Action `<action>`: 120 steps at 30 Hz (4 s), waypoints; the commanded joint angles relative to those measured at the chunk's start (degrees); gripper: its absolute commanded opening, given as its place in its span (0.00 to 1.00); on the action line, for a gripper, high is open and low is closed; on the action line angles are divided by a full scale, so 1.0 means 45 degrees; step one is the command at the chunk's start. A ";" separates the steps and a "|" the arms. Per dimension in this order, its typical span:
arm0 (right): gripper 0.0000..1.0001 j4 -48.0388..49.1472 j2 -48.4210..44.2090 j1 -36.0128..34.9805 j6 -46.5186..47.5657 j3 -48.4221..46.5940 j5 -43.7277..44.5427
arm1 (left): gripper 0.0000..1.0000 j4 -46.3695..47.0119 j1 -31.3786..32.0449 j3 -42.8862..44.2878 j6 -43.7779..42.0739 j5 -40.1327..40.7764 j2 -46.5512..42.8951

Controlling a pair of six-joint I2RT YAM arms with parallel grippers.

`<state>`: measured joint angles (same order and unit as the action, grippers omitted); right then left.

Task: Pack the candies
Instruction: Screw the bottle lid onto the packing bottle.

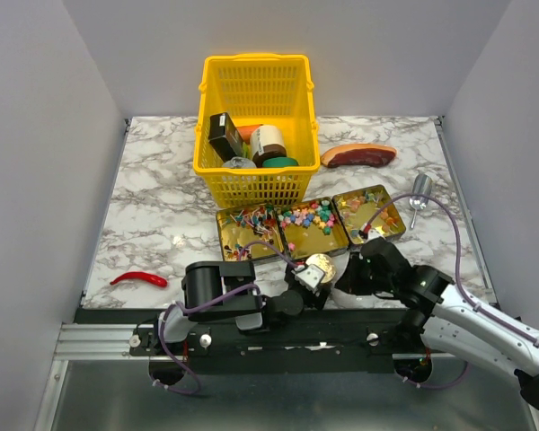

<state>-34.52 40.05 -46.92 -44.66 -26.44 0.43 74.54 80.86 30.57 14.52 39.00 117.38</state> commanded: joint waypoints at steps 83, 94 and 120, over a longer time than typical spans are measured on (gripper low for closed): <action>0.14 0.2713 0.2272 0.0797 0.0512 0.0933 0.0668 | 0.70 -0.0882 0.0410 -0.0425 0.0249 -0.1656 0.0946; 0.01 0.0662 0.0495 0.0797 -0.0055 0.1363 -0.0952 | 0.70 -0.1682 0.0156 -0.0054 0.0620 -0.1558 0.0985; 0.52 0.1827 0.2055 0.0797 0.0452 -0.1215 0.2445 | 0.70 -0.1624 0.0039 -0.0367 0.0269 -0.2026 0.0946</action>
<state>-33.15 46.65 -43.07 -45.34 -29.91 7.94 76.86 81.03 30.79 13.30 34.09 118.74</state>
